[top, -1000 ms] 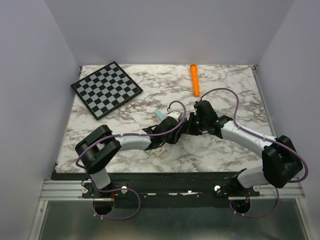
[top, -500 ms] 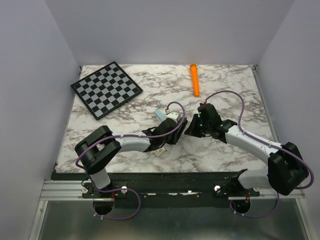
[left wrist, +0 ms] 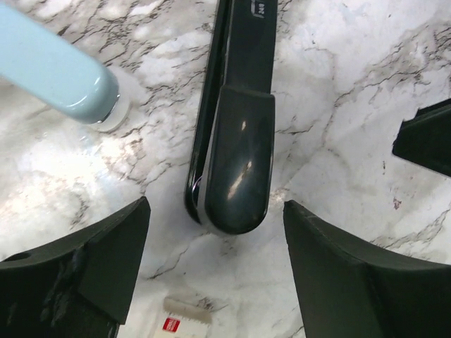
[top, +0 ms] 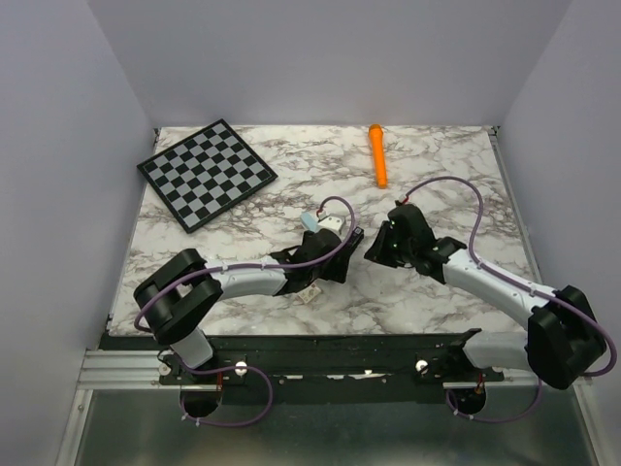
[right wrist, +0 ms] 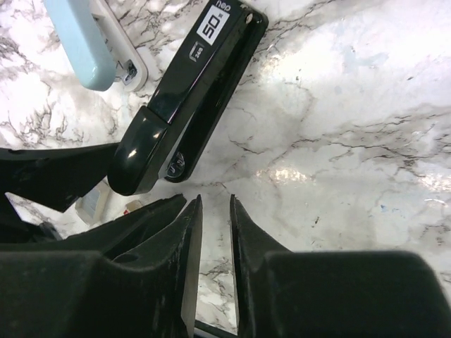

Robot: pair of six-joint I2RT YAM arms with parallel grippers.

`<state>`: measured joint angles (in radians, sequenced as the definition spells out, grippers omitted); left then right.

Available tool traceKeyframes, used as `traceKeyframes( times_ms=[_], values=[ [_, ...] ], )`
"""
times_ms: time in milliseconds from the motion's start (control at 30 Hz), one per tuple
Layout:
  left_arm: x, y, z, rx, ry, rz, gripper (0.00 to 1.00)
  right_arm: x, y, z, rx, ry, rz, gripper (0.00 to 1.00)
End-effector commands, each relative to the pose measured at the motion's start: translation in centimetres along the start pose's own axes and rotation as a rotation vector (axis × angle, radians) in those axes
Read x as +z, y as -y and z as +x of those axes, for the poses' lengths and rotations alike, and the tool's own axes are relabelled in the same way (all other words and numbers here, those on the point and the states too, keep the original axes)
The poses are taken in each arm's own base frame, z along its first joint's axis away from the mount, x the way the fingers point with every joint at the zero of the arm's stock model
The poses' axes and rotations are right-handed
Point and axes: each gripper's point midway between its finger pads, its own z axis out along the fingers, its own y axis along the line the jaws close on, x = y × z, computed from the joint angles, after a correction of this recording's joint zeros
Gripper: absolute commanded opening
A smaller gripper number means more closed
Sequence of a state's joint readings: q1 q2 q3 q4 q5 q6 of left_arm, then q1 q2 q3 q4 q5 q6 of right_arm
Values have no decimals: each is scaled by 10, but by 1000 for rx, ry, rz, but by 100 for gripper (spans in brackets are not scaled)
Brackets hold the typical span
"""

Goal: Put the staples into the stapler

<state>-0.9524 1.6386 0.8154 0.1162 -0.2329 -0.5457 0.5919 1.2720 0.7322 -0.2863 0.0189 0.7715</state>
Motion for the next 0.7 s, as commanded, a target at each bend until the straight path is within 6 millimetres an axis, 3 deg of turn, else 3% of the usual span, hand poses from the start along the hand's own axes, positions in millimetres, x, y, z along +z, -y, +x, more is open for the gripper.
traceKeyframes(
  times_ms=[0, 133, 200, 333, 400, 667],
  values=[
    [-21, -4, -22, 29, 47, -44, 86, -11, 9, -14, -59, 75, 42, 33],
    [-33, -2, -30, 72, 18, -41, 86, -21, 17, -21, -108, 112, 72, 49],
    [-35, 5, -39, 81, 7, -31, 86, -27, 24, -23, -122, 132, 97, 62],
    [-36, 6, -34, 109, -80, -49, 84, -41, 34, -28, -157, 178, 129, 80],
    [-34, 9, -36, 121, -106, -55, 83, -45, 39, -28, -171, 190, 141, 84],
    [-21, 5, -29, 182, -196, -105, 67, -57, 51, -32, -166, 259, 170, 84]
  ],
)
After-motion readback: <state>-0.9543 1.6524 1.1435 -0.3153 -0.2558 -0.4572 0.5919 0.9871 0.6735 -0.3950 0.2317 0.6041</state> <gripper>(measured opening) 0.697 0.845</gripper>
